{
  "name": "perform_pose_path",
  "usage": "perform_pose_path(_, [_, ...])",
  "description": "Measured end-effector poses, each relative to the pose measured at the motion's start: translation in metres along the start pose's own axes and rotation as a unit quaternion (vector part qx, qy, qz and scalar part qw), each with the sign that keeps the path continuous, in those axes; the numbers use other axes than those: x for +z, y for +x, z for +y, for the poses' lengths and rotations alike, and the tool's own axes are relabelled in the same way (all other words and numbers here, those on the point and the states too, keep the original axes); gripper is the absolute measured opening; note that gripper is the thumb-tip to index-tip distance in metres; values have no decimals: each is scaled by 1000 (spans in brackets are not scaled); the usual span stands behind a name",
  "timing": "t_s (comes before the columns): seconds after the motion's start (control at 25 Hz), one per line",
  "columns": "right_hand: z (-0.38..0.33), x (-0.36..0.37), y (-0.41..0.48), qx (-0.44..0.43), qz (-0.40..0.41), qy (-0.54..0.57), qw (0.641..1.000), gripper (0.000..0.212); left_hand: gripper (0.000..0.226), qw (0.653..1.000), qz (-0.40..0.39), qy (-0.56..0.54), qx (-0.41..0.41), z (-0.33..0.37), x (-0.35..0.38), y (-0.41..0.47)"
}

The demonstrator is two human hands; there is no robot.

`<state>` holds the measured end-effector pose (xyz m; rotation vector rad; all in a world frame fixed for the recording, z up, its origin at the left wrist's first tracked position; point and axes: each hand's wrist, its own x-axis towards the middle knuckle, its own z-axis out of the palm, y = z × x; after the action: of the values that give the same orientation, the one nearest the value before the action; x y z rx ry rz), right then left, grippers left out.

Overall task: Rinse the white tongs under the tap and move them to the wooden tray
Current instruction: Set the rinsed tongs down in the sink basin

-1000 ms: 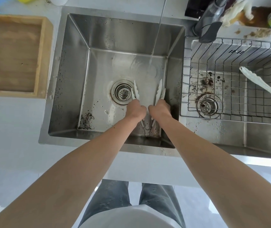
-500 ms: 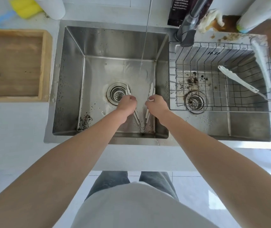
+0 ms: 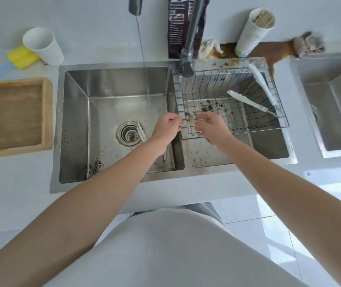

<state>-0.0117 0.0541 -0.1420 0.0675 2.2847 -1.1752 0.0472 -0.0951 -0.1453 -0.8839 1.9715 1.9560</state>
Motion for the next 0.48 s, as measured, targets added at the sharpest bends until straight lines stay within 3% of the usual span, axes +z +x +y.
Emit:
perform_pose_path(0.16, [22, -67, 22, -35, 21, -75, 996, 39, 32, 1000, 7, 8, 7, 22, 52, 5])
perform_pose_path(0.48, [50, -188, 79, -102, 59, -157, 981, 41, 37, 997, 41, -37, -58, 60, 171, 39])
